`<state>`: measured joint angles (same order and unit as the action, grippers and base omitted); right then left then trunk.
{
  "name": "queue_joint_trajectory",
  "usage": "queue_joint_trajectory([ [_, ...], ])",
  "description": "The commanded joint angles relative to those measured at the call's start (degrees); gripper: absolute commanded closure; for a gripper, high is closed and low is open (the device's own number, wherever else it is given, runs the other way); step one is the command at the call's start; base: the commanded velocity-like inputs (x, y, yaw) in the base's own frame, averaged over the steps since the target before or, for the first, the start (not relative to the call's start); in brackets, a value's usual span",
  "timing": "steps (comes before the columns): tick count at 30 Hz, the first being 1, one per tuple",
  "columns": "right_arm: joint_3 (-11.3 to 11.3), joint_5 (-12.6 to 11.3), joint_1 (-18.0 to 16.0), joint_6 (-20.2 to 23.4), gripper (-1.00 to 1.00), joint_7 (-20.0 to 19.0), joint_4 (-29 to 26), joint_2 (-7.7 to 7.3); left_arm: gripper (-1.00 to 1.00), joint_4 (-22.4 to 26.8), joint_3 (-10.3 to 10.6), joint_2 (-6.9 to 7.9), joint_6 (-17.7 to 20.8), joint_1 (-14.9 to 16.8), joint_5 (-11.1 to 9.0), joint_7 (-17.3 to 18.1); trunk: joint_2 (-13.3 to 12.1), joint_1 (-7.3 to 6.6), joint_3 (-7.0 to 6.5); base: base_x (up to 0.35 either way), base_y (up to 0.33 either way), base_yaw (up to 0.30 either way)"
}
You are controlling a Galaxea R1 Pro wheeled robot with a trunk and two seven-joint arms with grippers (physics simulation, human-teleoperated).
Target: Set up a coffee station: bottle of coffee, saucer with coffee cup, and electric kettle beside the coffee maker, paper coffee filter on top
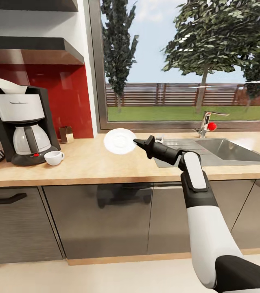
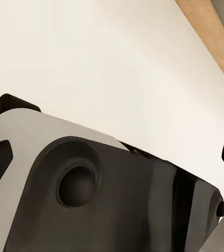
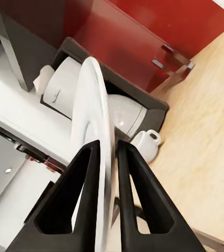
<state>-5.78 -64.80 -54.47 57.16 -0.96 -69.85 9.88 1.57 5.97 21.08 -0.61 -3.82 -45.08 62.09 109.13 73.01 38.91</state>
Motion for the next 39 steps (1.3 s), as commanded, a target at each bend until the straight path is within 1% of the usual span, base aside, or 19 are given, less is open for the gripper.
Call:
queue_joint_trajectory([
  [1, -0.1, -0.1, 0.0, 0.3, 1.0, -0.2, -0.1, 0.07, -1.0, 0.1, 0.5, 0.02, -0.1, 0.0, -0.4, 0.1, 0.0, 0.0, 0.05, 0.0, 0.0, 0.0],
  [6, 0.2, -0.5, 0.2, 0.3, 1.0, -0.2, -0.4, 0.06, -1.0, 0.1, 0.5, 0.04, 0.0, 0.0, -0.4, 0.1, 0.0, 0.0, 0.05, 0.002, 0.007, 0.0],
  [10, 0.4, -0.6, 0.3, 0.3, 1.0, -0.2, -0.5, 0.06, -1.0, 0.1, 0.3, 0.04, 0.0, 0.0, -0.4, 0.1, 0.0, 0.0, 0.05, 0.074, 0.16, 0.036],
  [18, 0.4, -0.6, 0.3, 0.3, 1.0, -0.2, -0.4, 0.06, -1.0, 0.1, 0.2, 0.02, -0.1, 0.0, -0.4, 0.1, 0.0, 0.0, 0.05, 0.013, 0.082, 0.205],
  [26, 0.4, -0.5, 0.3, 0.3, 1.0, -0.2, -0.2, 0.06, -1.0, 0.1, 0.1, 0.02, -0.2, 0.0, -0.4, 0.1, 0.0, 0.0, 0.05, -0.192, 0.243, 0.042],
  [29, 0.5, -0.5, 0.3, 0.3, 1.0, -0.2, -0.2, 0.06, -1.0, 0.1, 0.1, 0.02, -0.2, 0.0, -0.4, 0.1, 0.0, 0.0, 0.05, -0.174, 0.197, 0.162],
  [33, 0.5, -0.5, 0.3, 0.3, 1.0, -0.2, -0.1, 0.06, -1.0, 0.1, 0.1, 0.02, -0.2, 0.0, -0.4, 0.1, 0.0, 0.0, 0.05, -0.148, 0.073, 0.109],
  [39, 0.5, -0.5, 0.7, 0.3, 1.0, -0.2, -0.1, 0.06, -1.0, 0.1, 0.1, 0.02, -0.2, 0.0, -0.4, 0.1, 0.0, 0.0, 0.05, -0.272, 0.063, 0.02],
])
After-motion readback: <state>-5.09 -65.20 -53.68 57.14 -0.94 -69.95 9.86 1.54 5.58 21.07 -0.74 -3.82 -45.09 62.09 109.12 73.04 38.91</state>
